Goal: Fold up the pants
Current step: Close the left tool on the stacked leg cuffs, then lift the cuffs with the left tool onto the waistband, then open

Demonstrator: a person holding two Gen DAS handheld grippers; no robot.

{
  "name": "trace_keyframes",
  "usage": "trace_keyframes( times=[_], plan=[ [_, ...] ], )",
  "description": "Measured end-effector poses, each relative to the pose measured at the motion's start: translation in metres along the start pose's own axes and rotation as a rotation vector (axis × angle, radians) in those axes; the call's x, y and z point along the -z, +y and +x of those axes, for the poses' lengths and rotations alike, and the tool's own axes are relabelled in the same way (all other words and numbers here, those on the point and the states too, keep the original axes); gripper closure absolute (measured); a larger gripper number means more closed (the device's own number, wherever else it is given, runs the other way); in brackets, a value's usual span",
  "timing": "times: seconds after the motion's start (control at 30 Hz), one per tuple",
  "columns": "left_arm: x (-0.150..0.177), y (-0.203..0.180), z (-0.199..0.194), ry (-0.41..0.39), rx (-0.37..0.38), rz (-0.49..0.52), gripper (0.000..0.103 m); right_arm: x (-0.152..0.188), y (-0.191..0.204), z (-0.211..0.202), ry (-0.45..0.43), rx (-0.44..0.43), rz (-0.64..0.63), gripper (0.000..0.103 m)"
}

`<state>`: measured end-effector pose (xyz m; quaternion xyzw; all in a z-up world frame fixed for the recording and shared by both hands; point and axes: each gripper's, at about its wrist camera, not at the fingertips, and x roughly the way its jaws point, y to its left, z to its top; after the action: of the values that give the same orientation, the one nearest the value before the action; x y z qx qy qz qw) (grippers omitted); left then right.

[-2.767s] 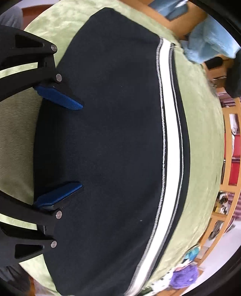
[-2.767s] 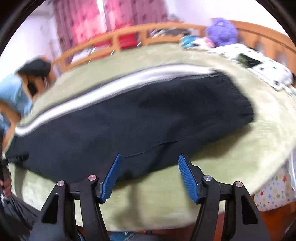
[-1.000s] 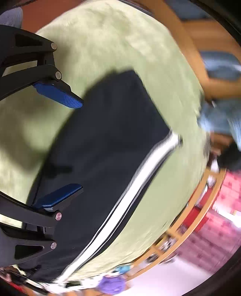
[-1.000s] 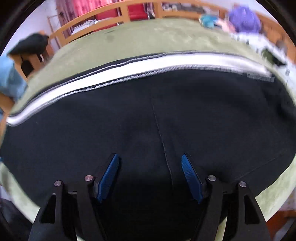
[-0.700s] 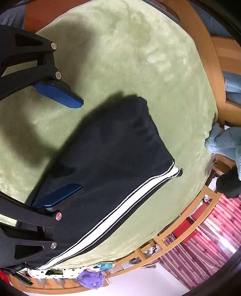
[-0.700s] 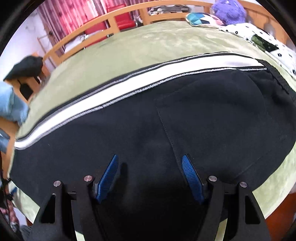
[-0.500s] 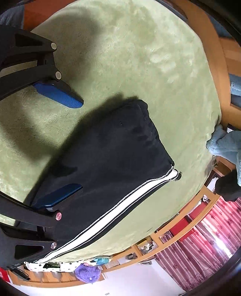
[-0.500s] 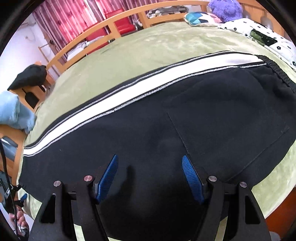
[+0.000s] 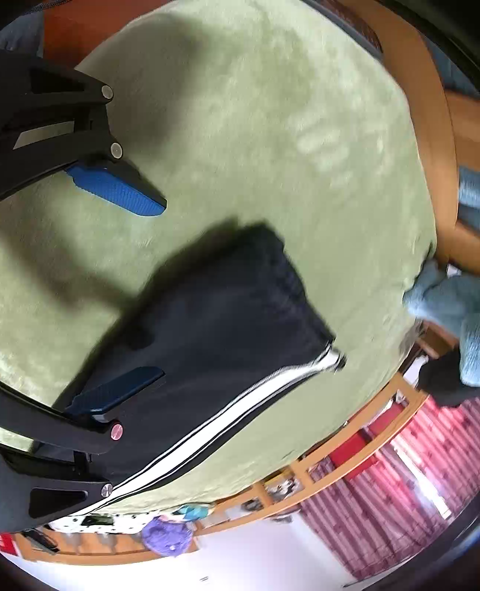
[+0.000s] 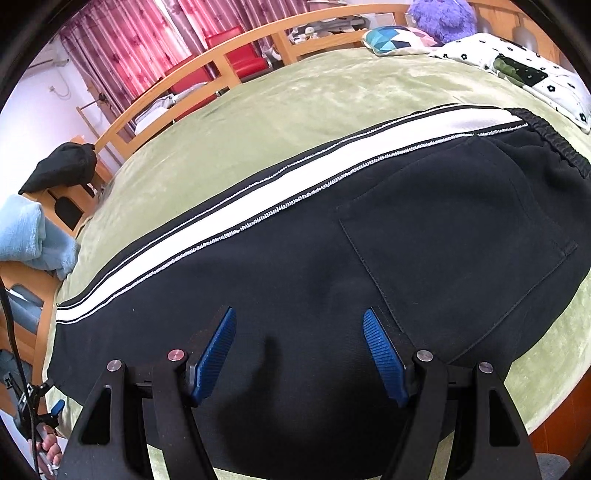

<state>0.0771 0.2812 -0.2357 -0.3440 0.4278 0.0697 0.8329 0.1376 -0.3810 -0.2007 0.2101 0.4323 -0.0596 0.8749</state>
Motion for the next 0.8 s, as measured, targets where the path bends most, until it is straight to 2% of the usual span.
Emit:
trace_keyframes(
  times=[0.2,0.3,0.57,0.6,0.63,0.67,0.7,0.8],
  plan=[
    [-0.024,0.001,0.017,-0.013,0.031,-0.032,0.021,0.003,-0.002,0.0,-0.007,-0.003,0.01,0.032],
    [-0.034,-0.003,0.029,-0.009,0.015,-0.024,0.025,0.004,-0.003,-0.002,-0.009,0.003,0.014,0.032],
    [-0.058,-0.002,0.048,-0.035,0.031,-0.072,0.034,0.004,-0.005,0.002,-0.001,0.028,0.036,0.032],
    [-0.059,-0.002,0.05,-0.04,0.029,-0.076,0.041,0.004,-0.004,0.004,0.003,0.029,0.035,0.032],
    [-0.06,-0.002,0.051,-0.045,0.025,-0.078,0.053,0.004,-0.002,0.004,0.003,0.032,0.033,0.032],
    [-0.061,0.0,0.053,-0.046,0.028,-0.085,0.058,0.004,-0.001,0.005,0.003,0.035,0.032,0.032],
    [-0.062,0.001,0.055,-0.036,0.041,-0.094,0.068,0.003,0.001,0.007,0.003,0.031,0.033,0.032],
    [-0.064,0.004,0.053,-0.023,0.083,-0.12,0.075,0.0,0.003,0.006,0.002,0.013,0.033,0.032]
  ],
)
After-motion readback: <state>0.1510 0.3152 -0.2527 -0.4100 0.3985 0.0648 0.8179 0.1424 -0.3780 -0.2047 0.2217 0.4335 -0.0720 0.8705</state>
